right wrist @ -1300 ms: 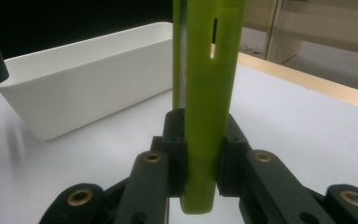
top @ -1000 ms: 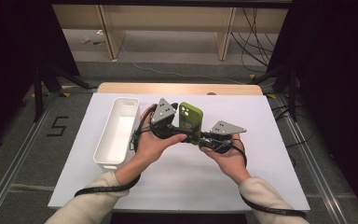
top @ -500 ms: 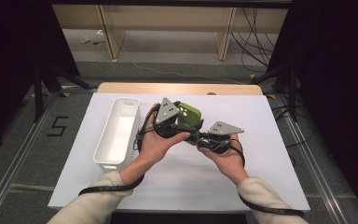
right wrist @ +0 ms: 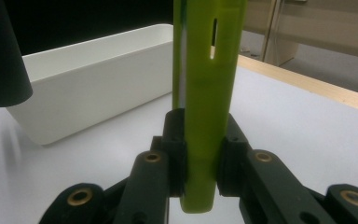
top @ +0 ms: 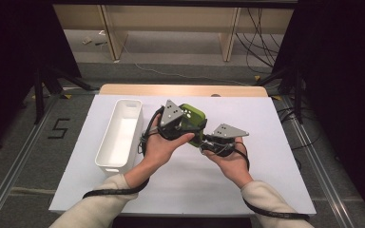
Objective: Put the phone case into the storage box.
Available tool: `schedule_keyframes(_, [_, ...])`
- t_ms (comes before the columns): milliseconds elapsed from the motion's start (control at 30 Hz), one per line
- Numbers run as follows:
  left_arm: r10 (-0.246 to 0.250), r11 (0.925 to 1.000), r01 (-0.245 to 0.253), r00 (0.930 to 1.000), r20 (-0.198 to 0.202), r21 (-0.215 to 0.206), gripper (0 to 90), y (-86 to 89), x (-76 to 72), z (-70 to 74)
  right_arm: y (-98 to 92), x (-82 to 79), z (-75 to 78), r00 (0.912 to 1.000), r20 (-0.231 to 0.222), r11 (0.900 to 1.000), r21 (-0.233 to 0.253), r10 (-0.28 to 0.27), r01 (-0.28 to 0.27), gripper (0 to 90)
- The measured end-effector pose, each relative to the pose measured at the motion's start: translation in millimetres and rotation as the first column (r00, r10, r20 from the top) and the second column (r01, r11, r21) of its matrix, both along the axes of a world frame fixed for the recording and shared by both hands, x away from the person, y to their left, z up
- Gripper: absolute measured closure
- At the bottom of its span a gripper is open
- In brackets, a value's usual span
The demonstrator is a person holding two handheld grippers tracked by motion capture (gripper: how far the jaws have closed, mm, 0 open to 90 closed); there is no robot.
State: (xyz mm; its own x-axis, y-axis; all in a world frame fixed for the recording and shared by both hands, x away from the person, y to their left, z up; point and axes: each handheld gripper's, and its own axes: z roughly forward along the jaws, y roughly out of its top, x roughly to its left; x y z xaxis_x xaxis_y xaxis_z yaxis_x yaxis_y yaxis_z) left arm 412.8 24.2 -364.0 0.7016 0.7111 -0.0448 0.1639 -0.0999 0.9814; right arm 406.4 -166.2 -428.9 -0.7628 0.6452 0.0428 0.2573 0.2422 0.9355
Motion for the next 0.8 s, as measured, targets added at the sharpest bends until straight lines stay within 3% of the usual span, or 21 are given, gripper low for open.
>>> schedule_keyframes(267, [-0.005, 1.0, 0.005, 1.0, 0.002, -0.006, 15.8, 1.1, 0.1, 1.3, -0.1, 0.0, -0.1, 0.9998, 0.021, 1.0, -0.003, -0.001, 0.001, 76.9])
schedule_keyframes(533, [0.0, 1.0, 0.0, 0.9999, 0.011, 0.0, 16.1, 5.0, 2.3, 2.7, -0.6, 1.8, -0.4, 0.9995, 0.021, 0.999, -0.027, 0.024, -0.023, 51.0])
schedule_keyframes(567, [0.0, 1.0, 0.0, 0.9999, 0.011, 0.0, 16.0, 5.0, 2.3, 2.7, -0.6, 1.8, -0.4, 0.9995, 0.021, 0.999, -0.027, 0.024, -0.023, 51.0])
schedule_keyframes(600, [0.003, 1.0, -0.003, 0.9999, 0.012, -0.001, 16.1, 6.5, 2.7, 3.5, -2.0, 2.6, -1.3, 0.9993, 0.033, 1.0, -0.021, 0.02, -0.019, 42.6])
schedule_keyframes(800, [0.011, 0.9999, -0.011, 0.9997, 0.02, -0.001, 16.1, 11.9, 3.0, 7.2, -7.9, 1.4, -3.3, 0.9992, 0.039, 1.0, -0.017, 0.003, -0.003, 13.2])
